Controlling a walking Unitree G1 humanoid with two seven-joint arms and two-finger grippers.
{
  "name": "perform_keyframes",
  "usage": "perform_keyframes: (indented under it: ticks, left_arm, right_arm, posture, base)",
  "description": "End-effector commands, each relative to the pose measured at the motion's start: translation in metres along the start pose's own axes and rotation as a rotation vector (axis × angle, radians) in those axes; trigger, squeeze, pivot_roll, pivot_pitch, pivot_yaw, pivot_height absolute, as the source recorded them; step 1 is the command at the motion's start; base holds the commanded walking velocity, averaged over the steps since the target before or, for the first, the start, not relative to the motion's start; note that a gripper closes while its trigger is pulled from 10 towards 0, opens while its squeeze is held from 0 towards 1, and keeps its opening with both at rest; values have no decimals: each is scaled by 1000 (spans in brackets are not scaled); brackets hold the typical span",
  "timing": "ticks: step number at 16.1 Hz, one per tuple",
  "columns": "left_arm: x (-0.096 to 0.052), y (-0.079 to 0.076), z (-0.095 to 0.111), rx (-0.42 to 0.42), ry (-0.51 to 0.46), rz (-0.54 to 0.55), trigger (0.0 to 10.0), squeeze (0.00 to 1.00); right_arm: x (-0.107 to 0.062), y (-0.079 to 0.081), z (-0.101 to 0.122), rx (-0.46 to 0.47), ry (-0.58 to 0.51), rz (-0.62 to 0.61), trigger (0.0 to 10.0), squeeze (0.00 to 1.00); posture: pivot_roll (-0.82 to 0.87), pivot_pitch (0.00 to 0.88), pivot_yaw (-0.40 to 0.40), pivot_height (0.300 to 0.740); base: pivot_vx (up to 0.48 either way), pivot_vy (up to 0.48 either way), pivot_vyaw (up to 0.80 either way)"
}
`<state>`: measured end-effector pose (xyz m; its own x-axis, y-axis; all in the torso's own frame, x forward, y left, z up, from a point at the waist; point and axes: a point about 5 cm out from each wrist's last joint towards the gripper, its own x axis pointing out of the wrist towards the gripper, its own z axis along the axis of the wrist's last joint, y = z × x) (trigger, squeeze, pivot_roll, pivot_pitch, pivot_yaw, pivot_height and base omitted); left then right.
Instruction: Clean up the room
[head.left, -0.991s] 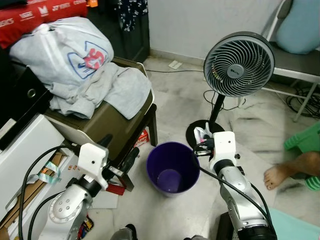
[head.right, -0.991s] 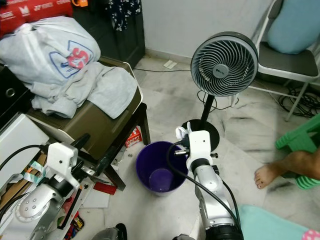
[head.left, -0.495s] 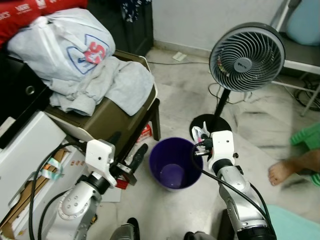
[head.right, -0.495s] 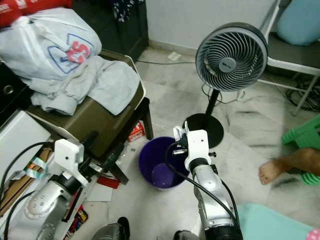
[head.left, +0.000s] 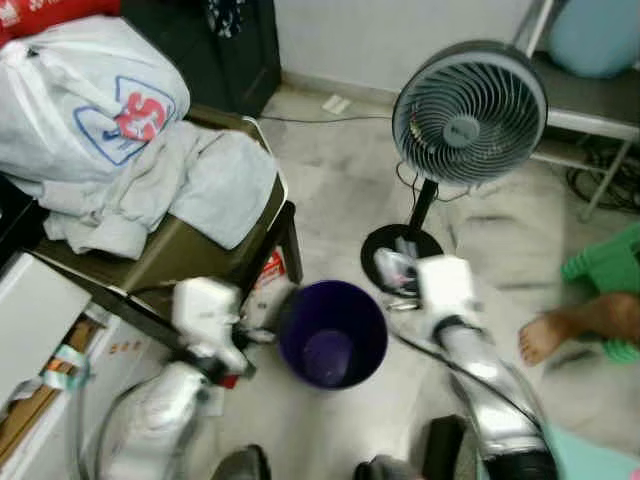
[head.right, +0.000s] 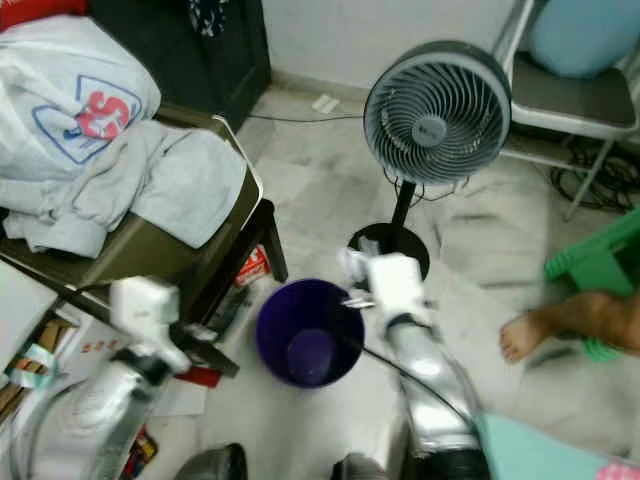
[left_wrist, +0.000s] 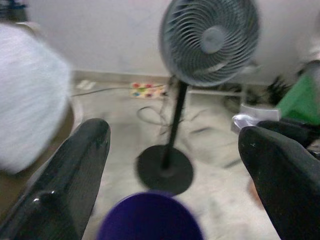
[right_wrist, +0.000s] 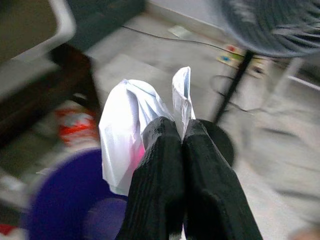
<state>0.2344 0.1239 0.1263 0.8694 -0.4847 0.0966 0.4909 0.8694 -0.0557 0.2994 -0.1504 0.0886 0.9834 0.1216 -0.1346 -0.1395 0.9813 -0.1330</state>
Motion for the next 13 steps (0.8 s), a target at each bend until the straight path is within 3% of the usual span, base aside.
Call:
perform_keyframes:
  ticks: [1,4,9,13]
  left_arm:
    - [-7,9,-2,21,25,35,10000,0]
    - [-6,9,-3,26,23,44,10000,0]
    - [-5,15,-5,64,39,97,10000,0]
    - [-10,17,-4,84,47,112,10000,0]
  right_arm:
    - [2,13,5,16,-19,39,10000,0]
    - [3,14,5,15,-19,47,10000,0]
    - [7,26,10,33,-32,80,10000,0]
    - [10,31,7,26,-29,94,10000,0]
  posture:
    - [13,256,-12,740]
    - [14,251,-13,740]
    - [24,248,-9,740]
    - [45,257,0,740]
  base:
    - [281,0,0]
    - [275,0,0]
    - [0,0,0]
    - [0,0,742]
